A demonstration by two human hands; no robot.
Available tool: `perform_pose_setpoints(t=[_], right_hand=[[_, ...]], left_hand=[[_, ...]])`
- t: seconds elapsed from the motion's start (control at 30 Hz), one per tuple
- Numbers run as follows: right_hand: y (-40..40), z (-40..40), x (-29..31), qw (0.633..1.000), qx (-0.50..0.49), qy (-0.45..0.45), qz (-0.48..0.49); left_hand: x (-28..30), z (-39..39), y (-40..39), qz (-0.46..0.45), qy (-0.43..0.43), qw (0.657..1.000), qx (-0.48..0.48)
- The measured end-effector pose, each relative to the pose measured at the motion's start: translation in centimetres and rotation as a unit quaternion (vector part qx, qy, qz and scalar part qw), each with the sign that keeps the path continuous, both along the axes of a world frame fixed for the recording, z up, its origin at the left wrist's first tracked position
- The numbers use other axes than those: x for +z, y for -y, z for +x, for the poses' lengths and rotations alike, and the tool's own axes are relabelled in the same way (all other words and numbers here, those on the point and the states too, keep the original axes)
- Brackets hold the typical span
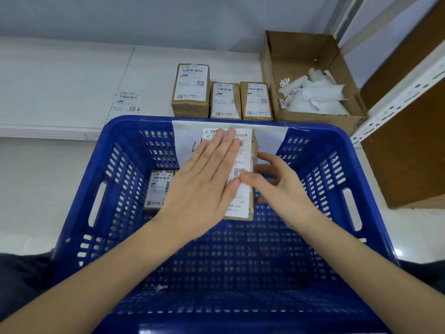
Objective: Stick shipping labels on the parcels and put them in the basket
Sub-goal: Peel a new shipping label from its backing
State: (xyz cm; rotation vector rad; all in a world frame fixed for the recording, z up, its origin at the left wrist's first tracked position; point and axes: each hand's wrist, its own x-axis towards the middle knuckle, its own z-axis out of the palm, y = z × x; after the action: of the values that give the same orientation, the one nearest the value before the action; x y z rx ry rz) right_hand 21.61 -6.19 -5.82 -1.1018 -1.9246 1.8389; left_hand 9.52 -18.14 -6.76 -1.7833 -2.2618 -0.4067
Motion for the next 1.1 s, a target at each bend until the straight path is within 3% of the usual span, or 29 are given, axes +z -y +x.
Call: perform_pose_setpoints(t=[0.13,0.27,0.53,0.97,1.1], right_hand=[[-0.1,0.0,-0.4,1.0,-0.018,0.009,-0.015],[0.0,0.1,-0.8,0.999,-0.023,0.019,-0.036],[-0.6,0.3,-0.1,0.999,-0.026,-0.006,-0.047],[-1.3,0.0,0.8,0.99,-0.058,-0.026,-0.125],[-1.5,0.1,0.6,0.994,-0.045,-0.016,-0.097]], left_hand=[[-0.2,-0.9,0.1,-0.016,0.039,0.998,0.055],[-0.1,-1.3,0.1,-0.024,0.021,0.998,0.057],[1.6,-1.0,0.8,-0.088,-0.053,0.991,-0.091],[0.1,0.0,0.6,0.175,-0.107,0.958,-0.202],[0.9,-0.1,0.9,0.186,-0.075,0.949,-0.242]])
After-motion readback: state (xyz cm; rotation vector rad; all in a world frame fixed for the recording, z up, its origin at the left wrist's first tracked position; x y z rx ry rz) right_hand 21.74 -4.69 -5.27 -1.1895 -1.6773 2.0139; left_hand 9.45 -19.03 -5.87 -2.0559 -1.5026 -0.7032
